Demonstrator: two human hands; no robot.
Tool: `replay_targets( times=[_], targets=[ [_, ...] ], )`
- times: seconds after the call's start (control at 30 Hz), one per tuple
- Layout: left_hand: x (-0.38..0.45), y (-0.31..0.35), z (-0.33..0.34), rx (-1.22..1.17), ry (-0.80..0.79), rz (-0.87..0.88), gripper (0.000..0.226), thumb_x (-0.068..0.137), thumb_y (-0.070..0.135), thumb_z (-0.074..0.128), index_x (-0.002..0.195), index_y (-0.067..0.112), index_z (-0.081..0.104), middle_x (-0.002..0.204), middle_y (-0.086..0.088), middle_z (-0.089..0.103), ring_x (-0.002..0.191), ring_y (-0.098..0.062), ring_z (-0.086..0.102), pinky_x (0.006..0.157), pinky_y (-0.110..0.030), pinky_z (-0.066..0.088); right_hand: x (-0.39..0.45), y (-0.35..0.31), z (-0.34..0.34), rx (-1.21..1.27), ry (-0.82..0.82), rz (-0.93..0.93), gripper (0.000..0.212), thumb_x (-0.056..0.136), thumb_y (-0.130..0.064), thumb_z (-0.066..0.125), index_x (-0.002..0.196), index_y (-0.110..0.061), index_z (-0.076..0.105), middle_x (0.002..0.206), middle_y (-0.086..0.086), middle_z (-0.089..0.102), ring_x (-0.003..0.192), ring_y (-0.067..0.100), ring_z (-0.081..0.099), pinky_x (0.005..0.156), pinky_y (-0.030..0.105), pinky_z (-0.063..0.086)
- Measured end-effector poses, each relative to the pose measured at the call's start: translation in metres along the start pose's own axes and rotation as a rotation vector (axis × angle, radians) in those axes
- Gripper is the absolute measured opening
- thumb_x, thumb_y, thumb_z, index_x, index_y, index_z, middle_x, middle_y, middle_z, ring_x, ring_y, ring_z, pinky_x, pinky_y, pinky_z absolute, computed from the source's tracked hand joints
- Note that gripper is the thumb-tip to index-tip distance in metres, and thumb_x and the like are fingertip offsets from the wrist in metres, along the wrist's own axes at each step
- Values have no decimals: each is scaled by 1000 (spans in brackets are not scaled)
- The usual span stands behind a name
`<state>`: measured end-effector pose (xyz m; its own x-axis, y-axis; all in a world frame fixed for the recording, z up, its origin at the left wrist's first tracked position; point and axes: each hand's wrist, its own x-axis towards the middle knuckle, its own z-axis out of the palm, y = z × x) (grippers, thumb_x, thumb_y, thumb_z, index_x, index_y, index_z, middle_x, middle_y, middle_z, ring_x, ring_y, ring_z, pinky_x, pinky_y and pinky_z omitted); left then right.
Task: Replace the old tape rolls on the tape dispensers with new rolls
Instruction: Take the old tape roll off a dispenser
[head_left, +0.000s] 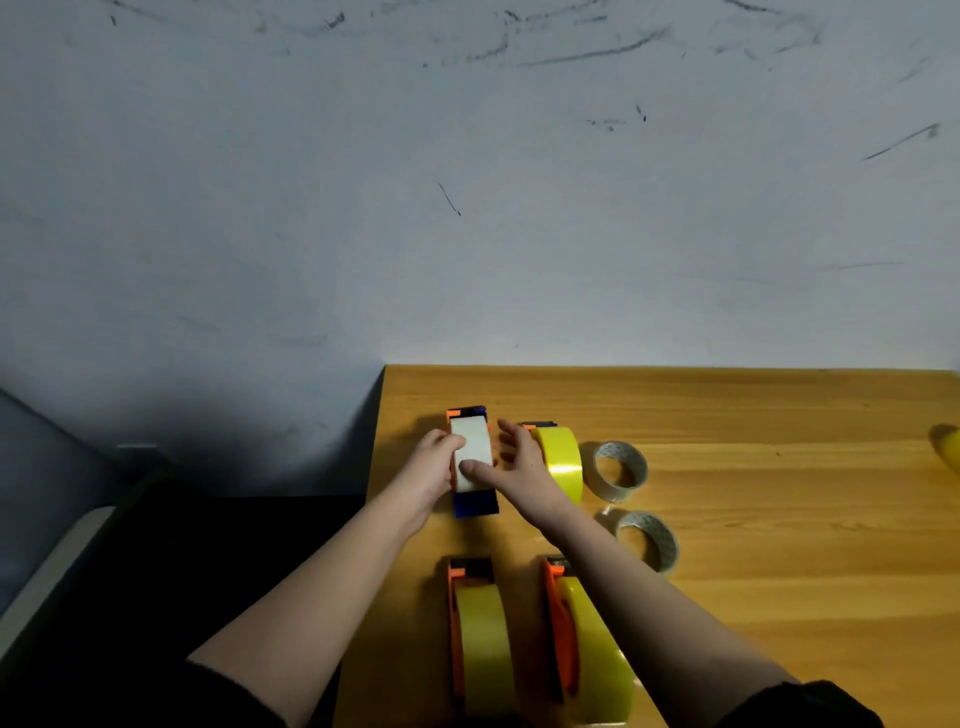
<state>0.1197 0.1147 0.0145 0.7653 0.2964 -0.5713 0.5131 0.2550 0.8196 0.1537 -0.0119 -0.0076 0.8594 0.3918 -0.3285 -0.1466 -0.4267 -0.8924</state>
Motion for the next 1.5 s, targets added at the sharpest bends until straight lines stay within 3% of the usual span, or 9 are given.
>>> replay_targets(
  times=[0.1, 0.23, 0.4, 0.6, 0.77, 1.0, 1.23, 1.37, 1.5],
  targets=[
    [-28, 16, 9, -46, -22, 99, 11, 95, 14, 40, 96, 11, 51, 107, -22, 58, 99, -31, 58, 88, -45, 47, -15, -13, -9, 120, -55, -72, 110, 61, -56, 81, 149, -24, 22, 143, 4, 40, 128, 19, 46, 106, 41, 44],
    [-64, 28, 20, -13, -45, 216, 15, 95, 17, 37, 96, 13, 50, 96, -18, 58, 87, -27, 56, 74, -36, 45, -47, -26, -25, 239, -31, -205, 86, 74, -37, 78, 144, -27, 30, 134, -4, 49, 120, 10, 54, 91, 22, 51],
    [-98, 36, 40, -196, -180, 236, 55, 98, 44, 29, 88, 7, 69, 68, -12, 66, 59, -20, 63, 66, -32, 51, -82, -33, -34, 285, 112, -348, 78, 72, -23, 83, 137, -27, 41, 128, -8, 54, 110, -4, 56, 87, 21, 52],
    [-114, 39, 59, -318, -63, 273, 58, 98, 44, 33, 79, 6, 73, 65, -13, 68, 54, -21, 63, 64, -33, 52, -97, -32, -45, 226, 235, -454, 85, 59, -55, 82, 135, -42, 46, 132, -5, 53, 120, 7, 53, 95, 38, 53],
    [-123, 40, 68, -367, -46, 311, 61, 99, 32, 34, 59, 12, 75, 64, -9, 69, 53, -16, 65, 53, -23, 55, -110, -40, -53, 65, 340, -561, 83, 63, -62, 73, 137, -43, 39, 129, -16, 45, 119, 1, 49, 98, 17, 44],
    [-135, 45, 71, -350, -34, 375, 43, 99, 33, 36, 85, 7, 68, 62, -7, 67, 56, -15, 64, 55, -25, 55, -116, -47, -62, 14, 380, -649, 83, 66, -62, 71, 140, -38, 41, 127, -8, 44, 118, 10, 50, 92, 9, 41],
    [-141, 51, 68, -277, -128, 413, 57, 100, 31, 31, 67, 14, 74, 65, -8, 66, 57, -17, 63, 59, -26, 54, -124, -53, -63, 104, 208, -577, 87, 67, -59, 72, 142, -43, 31, 140, -14, 39, 128, 1, 42, 104, 29, 45],
    [-138, 51, 63, -110, -127, 486, 42, 99, 34, 34, 109, 4, 62, 77, -14, 68, 69, -24, 65, 72, -37, 53, -126, -66, -74, 184, 73, -561, 92, 70, -36, 84, 143, -42, 28, 142, -10, 43, 126, -7, 43, 98, 18, 45],
    [-140, 53, 63, -99, -82, 525, 35, 100, 29, 32, 99, 10, 62, 76, -13, 66, 65, -21, 64, 70, -35, 51, -127, -72, -77, 215, 81, -569, 80, 70, -15, 84, 131, -43, 41, 127, -13, 53, 111, -7, 55, 83, 12, 47]
  ],
)
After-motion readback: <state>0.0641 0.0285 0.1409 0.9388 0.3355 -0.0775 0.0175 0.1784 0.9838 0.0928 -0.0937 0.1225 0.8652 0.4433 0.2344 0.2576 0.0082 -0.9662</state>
